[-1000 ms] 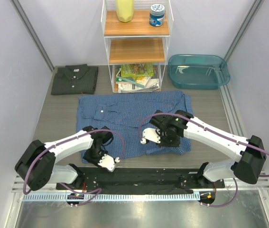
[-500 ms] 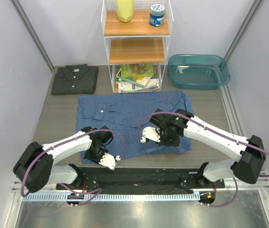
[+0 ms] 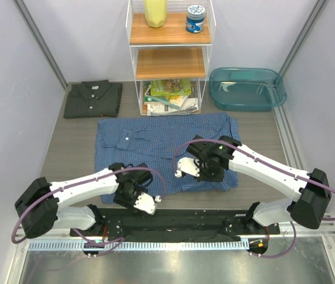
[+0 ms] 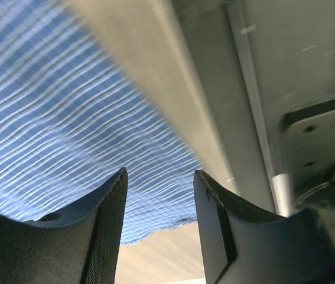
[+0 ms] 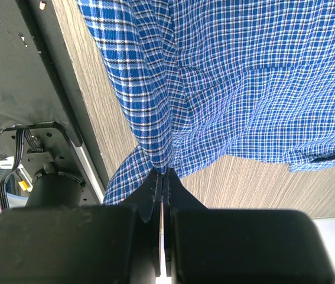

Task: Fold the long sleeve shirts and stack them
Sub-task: Fold the shirt

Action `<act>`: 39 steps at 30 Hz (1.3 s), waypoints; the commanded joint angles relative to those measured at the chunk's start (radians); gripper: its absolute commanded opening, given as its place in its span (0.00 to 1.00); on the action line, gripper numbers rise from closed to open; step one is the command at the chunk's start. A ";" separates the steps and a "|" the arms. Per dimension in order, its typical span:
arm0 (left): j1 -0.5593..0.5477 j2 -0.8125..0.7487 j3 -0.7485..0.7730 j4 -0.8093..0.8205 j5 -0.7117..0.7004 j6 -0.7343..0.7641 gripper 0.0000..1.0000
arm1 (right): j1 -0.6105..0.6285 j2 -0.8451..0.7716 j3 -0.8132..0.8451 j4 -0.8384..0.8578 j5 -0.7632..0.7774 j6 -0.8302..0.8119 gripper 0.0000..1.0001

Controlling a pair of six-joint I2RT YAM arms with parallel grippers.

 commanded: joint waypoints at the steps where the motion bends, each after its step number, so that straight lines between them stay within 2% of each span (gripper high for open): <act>1: -0.103 0.020 -0.067 0.046 -0.118 -0.134 0.50 | -0.010 -0.023 0.027 -0.001 0.018 0.001 0.01; 5: -0.119 0.086 -0.084 0.114 -0.208 -0.206 0.50 | -0.013 -0.027 0.024 -0.004 0.010 0.004 0.01; 10: -0.123 0.134 -0.066 0.102 -0.229 -0.252 0.50 | -0.016 -0.027 0.024 -0.006 0.005 -0.002 0.01; 15: -0.128 0.174 -0.044 0.103 -0.234 -0.266 0.43 | -0.018 -0.018 0.024 0.001 -0.001 -0.006 0.01; 17: -0.128 0.183 -0.032 0.113 -0.238 -0.303 0.36 | -0.018 -0.020 0.024 0.001 -0.002 -0.006 0.01; 20: -0.128 0.179 -0.034 0.119 -0.240 -0.315 0.19 | -0.020 -0.023 0.024 0.002 -0.004 -0.007 0.01; 21: -0.128 0.169 -0.035 0.123 -0.243 -0.318 0.07 | -0.020 -0.021 0.024 0.002 -0.004 -0.009 0.01; 23: -0.128 0.160 -0.044 0.128 -0.252 -0.318 0.00 | -0.020 -0.021 0.025 0.002 -0.005 -0.010 0.01; 35: -0.126 0.019 0.070 -0.131 -0.217 -0.276 0.00 | -0.023 -0.047 0.027 -0.001 0.005 -0.010 0.01; 39: -0.082 -0.058 0.120 -0.194 -0.189 -0.240 0.00 | -0.032 -0.081 0.044 -0.021 0.021 -0.007 0.01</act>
